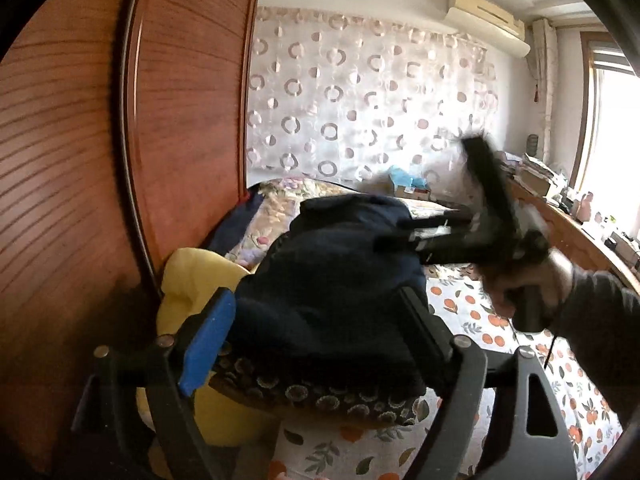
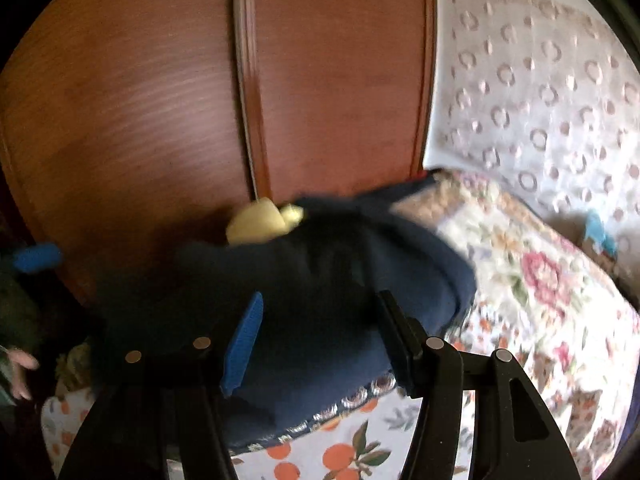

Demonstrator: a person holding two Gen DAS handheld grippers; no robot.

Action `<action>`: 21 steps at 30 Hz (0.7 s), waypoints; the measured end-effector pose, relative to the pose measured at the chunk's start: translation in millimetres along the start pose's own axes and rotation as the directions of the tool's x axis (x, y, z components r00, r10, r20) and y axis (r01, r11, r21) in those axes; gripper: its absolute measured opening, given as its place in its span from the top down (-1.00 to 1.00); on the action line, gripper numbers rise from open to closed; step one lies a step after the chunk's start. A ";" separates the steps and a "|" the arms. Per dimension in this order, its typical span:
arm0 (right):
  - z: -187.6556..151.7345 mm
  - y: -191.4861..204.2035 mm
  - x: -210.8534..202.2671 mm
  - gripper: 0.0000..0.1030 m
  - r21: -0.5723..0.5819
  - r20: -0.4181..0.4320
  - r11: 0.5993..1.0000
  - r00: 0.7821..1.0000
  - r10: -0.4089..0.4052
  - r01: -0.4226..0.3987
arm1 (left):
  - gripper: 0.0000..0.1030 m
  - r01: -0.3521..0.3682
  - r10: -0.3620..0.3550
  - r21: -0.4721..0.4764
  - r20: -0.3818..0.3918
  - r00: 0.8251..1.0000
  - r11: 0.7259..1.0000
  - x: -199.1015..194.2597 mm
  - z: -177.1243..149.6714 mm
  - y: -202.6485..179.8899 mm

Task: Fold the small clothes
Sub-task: 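Carry the T-shirt bundle with both grippers onto the black patterned cloth, then lower the T-shirt bundle onto the black cloth and open both grippers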

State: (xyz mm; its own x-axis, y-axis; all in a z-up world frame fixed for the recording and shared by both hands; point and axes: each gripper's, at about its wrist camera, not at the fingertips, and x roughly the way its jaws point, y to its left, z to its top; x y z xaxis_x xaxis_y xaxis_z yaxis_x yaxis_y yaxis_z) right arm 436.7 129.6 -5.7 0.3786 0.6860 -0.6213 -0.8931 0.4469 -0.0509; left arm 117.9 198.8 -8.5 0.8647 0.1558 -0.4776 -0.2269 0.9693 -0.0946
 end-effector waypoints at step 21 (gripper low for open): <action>-89.0 63.6 -146.6 -0.22 0.174 0.113 0.971 0.976 -0.185 0.164 | -0.63 0.103 -0.105 0.091 0.017 0.994 0.990 -39.9 4.2 -52.6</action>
State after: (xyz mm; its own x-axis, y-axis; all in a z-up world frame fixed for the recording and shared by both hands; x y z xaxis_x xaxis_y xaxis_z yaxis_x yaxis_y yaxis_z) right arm 302.8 6.3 12.5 0.5621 0.6520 -0.5089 -0.7631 0.6461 -0.0151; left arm 97.3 142.3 19.1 0.8910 0.0560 -0.4504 -0.0946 0.9935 -0.0637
